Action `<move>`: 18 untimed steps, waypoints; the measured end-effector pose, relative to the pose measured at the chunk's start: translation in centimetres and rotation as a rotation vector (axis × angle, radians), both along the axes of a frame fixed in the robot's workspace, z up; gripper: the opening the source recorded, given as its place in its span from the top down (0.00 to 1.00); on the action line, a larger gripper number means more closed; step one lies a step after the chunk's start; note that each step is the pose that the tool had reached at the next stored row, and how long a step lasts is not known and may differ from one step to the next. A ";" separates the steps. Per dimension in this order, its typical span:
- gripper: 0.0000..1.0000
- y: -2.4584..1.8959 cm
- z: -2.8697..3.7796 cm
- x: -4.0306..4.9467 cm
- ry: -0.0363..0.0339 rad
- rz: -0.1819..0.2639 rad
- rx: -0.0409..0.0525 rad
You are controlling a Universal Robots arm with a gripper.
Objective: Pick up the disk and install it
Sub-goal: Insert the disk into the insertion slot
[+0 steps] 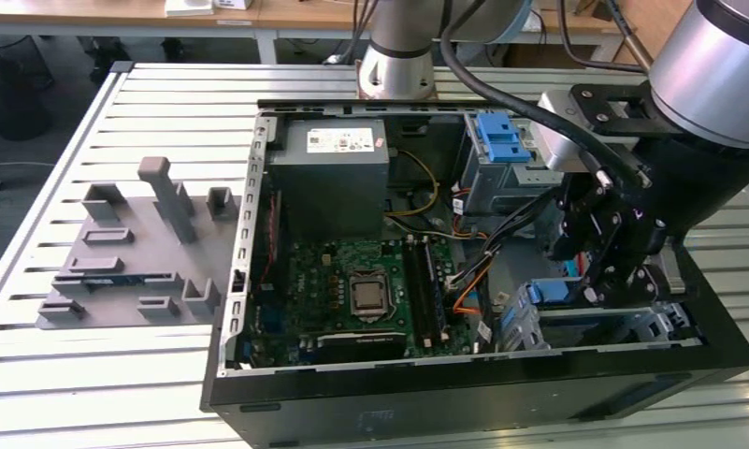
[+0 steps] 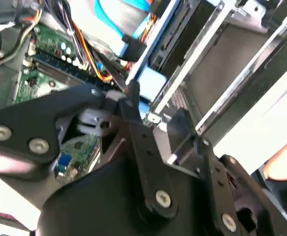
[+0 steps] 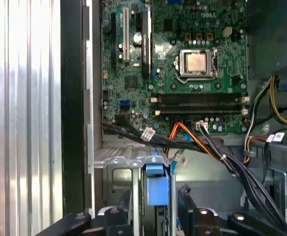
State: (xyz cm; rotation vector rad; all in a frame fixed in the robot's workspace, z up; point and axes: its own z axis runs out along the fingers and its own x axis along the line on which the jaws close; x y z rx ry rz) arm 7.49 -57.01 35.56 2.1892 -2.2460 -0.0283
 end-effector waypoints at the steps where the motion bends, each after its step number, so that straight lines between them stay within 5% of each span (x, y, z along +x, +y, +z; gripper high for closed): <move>1: 0.50 0.00 0.00 0.00 0.0000 0.000 0.0000; 4: 0.51 0.00 0.00 0.00 0.0000 0.000 -0.0001; 14: 0.89 0.00 0.00 0.00 0.0000 0.000 -0.0002; 18: 0.89 0.00 0.00 0.00 0.0000 0.000 -0.0002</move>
